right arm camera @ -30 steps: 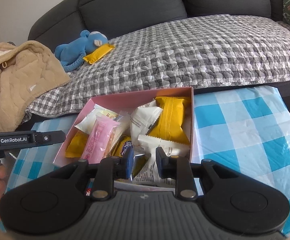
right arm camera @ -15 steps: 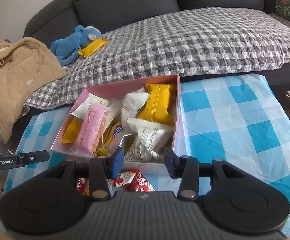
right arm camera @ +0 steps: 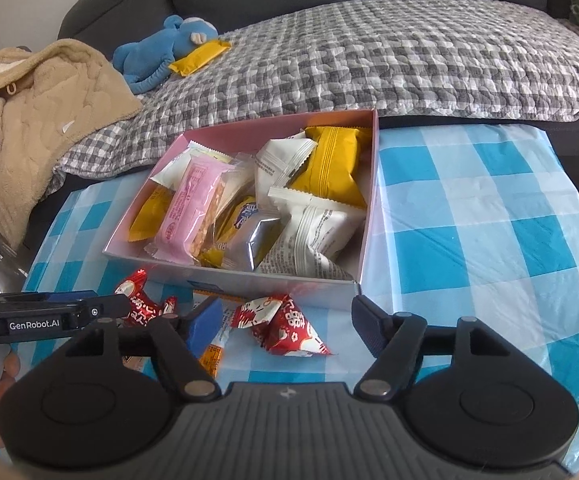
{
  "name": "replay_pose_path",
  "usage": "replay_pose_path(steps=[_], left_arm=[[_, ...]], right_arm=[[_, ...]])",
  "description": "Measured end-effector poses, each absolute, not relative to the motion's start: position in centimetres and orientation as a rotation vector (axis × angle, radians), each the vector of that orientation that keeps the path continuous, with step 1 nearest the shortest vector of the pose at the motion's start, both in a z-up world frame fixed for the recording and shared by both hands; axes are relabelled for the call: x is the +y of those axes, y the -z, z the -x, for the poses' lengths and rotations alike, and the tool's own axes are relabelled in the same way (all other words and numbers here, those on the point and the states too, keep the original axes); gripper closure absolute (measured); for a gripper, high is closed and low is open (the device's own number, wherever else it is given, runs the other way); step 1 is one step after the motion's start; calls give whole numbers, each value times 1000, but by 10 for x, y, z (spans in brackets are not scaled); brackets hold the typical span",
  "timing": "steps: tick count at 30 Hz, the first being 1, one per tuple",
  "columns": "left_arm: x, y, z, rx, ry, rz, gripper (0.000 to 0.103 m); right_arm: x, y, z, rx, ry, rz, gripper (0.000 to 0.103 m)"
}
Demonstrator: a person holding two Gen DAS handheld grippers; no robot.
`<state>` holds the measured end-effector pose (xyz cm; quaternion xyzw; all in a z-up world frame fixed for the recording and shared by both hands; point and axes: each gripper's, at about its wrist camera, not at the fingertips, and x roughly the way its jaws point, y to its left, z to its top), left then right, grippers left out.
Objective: Organize snacks
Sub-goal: 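Grasp a red-white candy with the left tool while the right grasps another red-white candy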
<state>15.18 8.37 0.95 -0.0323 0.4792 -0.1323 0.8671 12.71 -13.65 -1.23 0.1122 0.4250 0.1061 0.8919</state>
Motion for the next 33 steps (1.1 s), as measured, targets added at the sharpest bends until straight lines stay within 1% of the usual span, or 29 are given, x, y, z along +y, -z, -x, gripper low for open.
replay_pose_path(steps=[11, 15, 17, 18, 19, 20, 21, 23, 25, 26, 27, 28, 29, 31, 33], left_arm=[[66, 1, -151, 1005, 291, 2, 36], [60, 5, -152, 1003, 297, -20, 41], [57, 7, -151, 993, 303, -42, 43], [55, 7, -150, 990, 309, -56, 46], [54, 8, -150, 988, 311, -67, 52], [54, 9, -150, 987, 309, -72, 56], [54, 10, -151, 992, 309, -72, 63], [56, 11, -152, 994, 308, -65, 65], [58, 10, -153, 991, 308, -64, 66], [58, 10, -153, 989, 307, -64, 66], [59, 10, -153, 987, 309, -64, 66], [59, 10, -153, 986, 310, -65, 69], [59, 10, -152, 983, 310, -67, 73], [59, 7, -152, 979, 316, -61, 77], [60, 5, -152, 973, 323, -55, 78]], right_arm=[[-122, 26, -127, 897, -221, -150, 32], [-115, 33, -129, 897, -224, -106, 34], [-114, 36, -130, 899, -219, -90, 37], [-113, 37, -131, 899, -219, -89, 38], [-113, 37, -132, 898, -221, -91, 39], [-113, 38, -132, 896, -223, -93, 41], [-112, 39, -133, 893, -223, -93, 42], [-110, 42, -136, 897, -226, -83, 47], [-107, 46, -138, 902, -232, -64, 49], [-107, 47, -138, 905, -238, -63, 53], [-107, 47, -138, 908, -242, -67, 54], [-107, 46, -138, 906, -245, -70, 58], [-107, 45, -138, 906, -252, -72, 66], [-110, 44, -138, 908, -261, -91, 67], [-112, 45, -136, 914, -262, -93, 68]])
